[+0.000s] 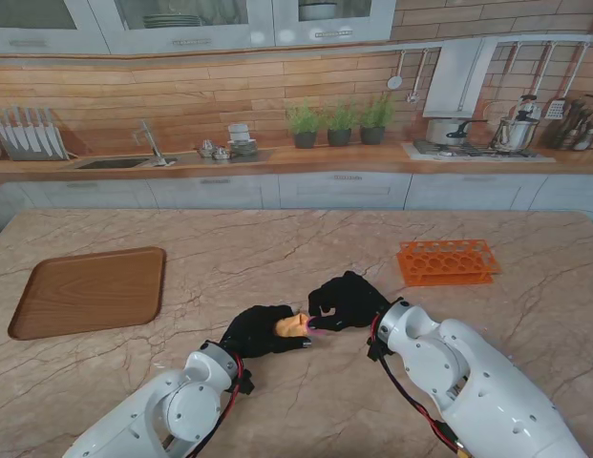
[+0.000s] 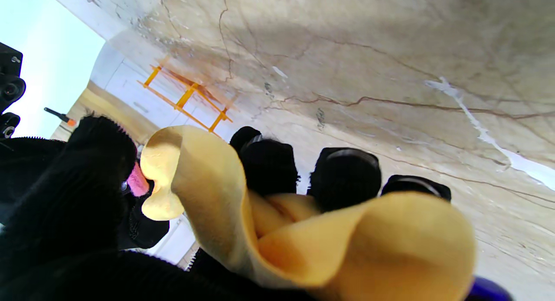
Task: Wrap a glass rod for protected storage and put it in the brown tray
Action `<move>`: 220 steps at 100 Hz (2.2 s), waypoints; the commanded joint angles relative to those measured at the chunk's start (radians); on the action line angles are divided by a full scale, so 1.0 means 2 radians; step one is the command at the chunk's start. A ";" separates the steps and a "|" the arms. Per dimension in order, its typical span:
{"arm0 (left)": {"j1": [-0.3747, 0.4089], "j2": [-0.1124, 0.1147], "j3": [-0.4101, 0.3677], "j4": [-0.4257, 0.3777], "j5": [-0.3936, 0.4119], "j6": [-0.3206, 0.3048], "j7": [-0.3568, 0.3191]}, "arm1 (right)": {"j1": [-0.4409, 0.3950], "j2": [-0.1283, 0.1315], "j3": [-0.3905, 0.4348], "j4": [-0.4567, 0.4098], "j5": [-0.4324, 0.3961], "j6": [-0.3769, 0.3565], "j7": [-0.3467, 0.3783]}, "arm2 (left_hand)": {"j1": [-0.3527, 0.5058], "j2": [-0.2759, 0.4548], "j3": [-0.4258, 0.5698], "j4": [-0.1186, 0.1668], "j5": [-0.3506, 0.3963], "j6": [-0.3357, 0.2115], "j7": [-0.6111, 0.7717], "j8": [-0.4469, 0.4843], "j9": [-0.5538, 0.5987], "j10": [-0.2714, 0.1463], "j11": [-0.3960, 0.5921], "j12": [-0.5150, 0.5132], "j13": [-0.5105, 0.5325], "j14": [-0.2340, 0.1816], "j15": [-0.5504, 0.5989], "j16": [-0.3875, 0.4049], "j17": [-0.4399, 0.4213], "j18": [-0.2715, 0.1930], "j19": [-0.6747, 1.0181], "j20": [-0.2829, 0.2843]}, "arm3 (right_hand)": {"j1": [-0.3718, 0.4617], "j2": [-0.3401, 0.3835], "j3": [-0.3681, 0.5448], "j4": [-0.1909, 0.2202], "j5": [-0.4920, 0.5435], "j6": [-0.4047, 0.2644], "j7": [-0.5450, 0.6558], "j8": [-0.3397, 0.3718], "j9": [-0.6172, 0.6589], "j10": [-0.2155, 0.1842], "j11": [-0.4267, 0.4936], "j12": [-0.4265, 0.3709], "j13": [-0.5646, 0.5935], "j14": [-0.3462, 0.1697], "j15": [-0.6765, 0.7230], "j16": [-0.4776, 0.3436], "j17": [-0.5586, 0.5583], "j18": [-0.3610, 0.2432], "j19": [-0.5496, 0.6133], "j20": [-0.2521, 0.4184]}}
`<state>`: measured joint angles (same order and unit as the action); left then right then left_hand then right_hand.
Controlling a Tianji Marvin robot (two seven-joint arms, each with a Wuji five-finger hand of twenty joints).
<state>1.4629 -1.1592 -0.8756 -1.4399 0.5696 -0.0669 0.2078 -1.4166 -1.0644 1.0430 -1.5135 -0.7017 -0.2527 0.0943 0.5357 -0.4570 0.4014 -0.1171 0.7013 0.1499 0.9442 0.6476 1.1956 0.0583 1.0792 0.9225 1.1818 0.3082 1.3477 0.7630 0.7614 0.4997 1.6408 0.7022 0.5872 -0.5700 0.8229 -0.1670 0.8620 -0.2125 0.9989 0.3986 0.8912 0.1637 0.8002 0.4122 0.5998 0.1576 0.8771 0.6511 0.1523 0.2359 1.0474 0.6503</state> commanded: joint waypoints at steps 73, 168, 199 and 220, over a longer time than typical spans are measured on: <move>-0.004 -0.005 0.012 -0.006 -0.005 0.026 0.002 | 0.000 -0.003 -0.004 0.002 -0.011 -0.005 -0.013 | -0.023 0.008 -0.022 0.010 0.014 0.004 -0.003 -0.023 0.037 -0.070 0.097 0.035 0.045 -0.119 0.177 0.032 0.121 -0.059 0.166 -0.070 | 0.016 0.014 0.008 -0.013 0.014 -0.018 0.013 0.013 0.012 -0.001 -0.004 0.007 0.010 -0.007 0.001 0.005 -0.001 0.003 -0.008 0.013; -0.001 -0.017 0.022 0.000 0.016 0.046 0.062 | -0.008 0.002 0.003 -0.013 0.007 -0.004 0.023 | 0.134 0.086 0.000 0.012 0.068 -0.022 0.065 -0.106 0.077 -0.075 0.142 0.050 0.045 -0.096 0.200 0.026 0.092 -0.034 0.131 -0.043 | 0.004 0.039 -0.013 -0.008 0.008 -0.030 0.008 0.010 -0.015 0.004 -0.021 0.001 -0.016 -0.012 -0.015 -0.001 -0.013 -0.002 -0.021 0.012; 0.003 -0.019 0.017 -0.003 0.007 0.044 0.065 | -0.007 0.007 0.007 -0.017 0.025 -0.012 0.055 | 0.087 0.050 0.159 0.032 0.043 -0.007 0.072 -0.131 0.078 -0.075 0.144 0.045 0.045 -0.101 0.206 0.023 0.099 -0.039 0.138 -0.046 | 0.003 0.040 -0.019 -0.003 0.005 -0.032 0.006 0.010 -0.024 0.002 -0.029 -0.001 -0.020 -0.015 -0.023 -0.003 -0.016 -0.004 -0.028 0.013; 0.006 -0.020 0.014 -0.003 0.006 0.041 0.069 | -0.008 0.009 0.012 -0.020 0.035 -0.016 0.070 | 0.087 0.036 0.174 0.034 0.037 -0.006 0.072 -0.135 0.077 -0.084 0.163 0.044 0.045 -0.111 0.216 0.023 0.108 -0.045 0.146 -0.048 | -0.008 0.045 -0.025 0.001 -0.016 -0.017 -0.007 0.001 -0.040 0.007 -0.037 -0.002 -0.026 -0.015 -0.031 -0.004 -0.018 -0.005 -0.036 0.013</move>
<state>1.4713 -1.1932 -0.8405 -1.4432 0.5840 0.0159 0.3388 -1.4226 -1.0460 1.0692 -1.5401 -0.6342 -0.2747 0.2240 0.6159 -0.4337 0.5356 -0.1644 0.7938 0.1334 1.0504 0.3855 1.3046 -0.0373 1.2774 1.0127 1.2461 0.1253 1.6727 0.8148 0.9502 0.4060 1.7972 0.5954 0.5954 -0.5053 0.7923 -0.1495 0.7993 -0.1339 0.9490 0.3950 0.8388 0.1637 0.7380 0.4122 0.5732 0.1497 0.8288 0.6511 0.1386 0.2359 0.9953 0.6510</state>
